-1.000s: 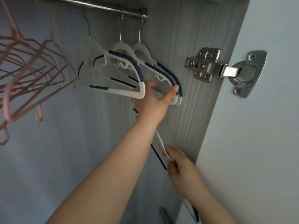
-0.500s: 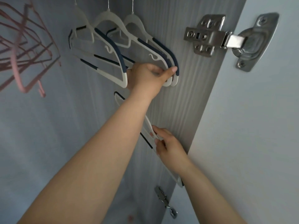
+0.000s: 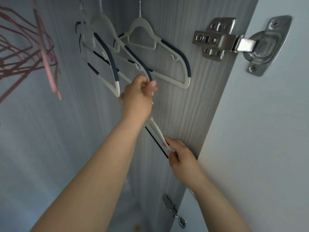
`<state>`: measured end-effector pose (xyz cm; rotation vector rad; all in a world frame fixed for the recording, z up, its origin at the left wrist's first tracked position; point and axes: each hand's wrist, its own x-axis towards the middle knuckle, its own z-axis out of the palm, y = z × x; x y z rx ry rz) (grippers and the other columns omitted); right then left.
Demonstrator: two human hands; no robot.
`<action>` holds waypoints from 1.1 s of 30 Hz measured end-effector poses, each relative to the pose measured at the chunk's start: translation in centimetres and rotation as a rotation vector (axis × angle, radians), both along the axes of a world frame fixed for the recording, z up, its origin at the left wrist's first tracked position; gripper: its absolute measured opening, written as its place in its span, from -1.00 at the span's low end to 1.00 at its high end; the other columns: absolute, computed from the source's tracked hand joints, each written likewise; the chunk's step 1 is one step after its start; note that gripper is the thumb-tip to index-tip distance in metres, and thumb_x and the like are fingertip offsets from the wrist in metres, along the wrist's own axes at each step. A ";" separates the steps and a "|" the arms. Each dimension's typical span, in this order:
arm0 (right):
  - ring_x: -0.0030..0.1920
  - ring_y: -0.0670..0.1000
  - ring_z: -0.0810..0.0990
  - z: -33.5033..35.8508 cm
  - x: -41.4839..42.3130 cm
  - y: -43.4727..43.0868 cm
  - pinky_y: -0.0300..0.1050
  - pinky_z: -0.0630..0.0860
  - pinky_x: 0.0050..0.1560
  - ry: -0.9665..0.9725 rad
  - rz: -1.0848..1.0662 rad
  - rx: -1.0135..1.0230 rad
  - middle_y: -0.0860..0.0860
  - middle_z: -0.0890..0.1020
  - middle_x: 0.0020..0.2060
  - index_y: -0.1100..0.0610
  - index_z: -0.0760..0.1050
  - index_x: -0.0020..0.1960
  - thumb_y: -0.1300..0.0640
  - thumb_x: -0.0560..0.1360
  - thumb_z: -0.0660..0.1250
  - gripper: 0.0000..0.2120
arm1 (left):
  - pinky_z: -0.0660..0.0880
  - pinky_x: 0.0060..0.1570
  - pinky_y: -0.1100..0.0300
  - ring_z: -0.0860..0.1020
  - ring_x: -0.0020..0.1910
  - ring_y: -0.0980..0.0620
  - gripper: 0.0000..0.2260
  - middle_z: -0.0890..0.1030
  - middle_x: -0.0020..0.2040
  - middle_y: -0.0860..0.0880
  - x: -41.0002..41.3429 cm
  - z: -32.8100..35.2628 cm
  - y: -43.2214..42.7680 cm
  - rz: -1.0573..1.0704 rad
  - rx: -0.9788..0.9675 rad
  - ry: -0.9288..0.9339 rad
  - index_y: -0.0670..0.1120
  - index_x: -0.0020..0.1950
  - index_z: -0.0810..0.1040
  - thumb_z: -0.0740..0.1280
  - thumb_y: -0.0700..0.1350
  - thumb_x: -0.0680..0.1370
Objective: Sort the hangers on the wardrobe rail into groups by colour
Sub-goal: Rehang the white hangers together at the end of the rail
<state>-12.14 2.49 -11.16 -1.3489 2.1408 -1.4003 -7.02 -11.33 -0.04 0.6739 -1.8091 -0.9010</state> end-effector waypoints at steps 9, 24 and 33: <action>-0.21 -0.23 0.47 0.7 1.2 0.0 -0.42 0.37 -0.10 0.021 0.001 0.026 -0.28 0.45 -0.06 -0.10 0.40 0.30 0.33 0.55 0.10 -0.55 | 0.37 -0.27 0.44 0.50 -0.23 0.05 -0.76 0.59 -0.15 -0.14 4.5 -1.7 -3.5 0.159 -0.012 0.090 0.02 -0.29 0.32 0.17 -0.18 0.56; -0.44 -0.28 0.43 17.5 3.5 -11.0 -0.48 0.37 -0.38 -0.094 0.159 -0.338 -0.06 0.50 -0.38 0.13 0.48 -0.14 0.42 0.48 0.08 -0.71 | 0.27 -0.01 0.52 0.40 -0.13 0.16 -0.93 0.53 -0.18 -0.03 8.0 -3.0 -2.0 0.326 -0.171 0.225 -0.11 -0.07 0.55 0.30 -0.20 0.48; -0.33 -0.02 0.41 21.5 0.3 -18.8 -0.25 0.33 -0.38 -0.161 0.067 -0.320 0.06 0.44 -0.31 0.39 0.42 0.12 0.34 0.56 0.05 -0.76 | 0.29 0.10 0.17 0.37 -0.02 0.07 -0.65 0.50 -0.10 -0.01 8.7 -4.6 -1.6 0.475 -0.328 0.123 -0.20 0.05 0.54 0.17 0.04 0.51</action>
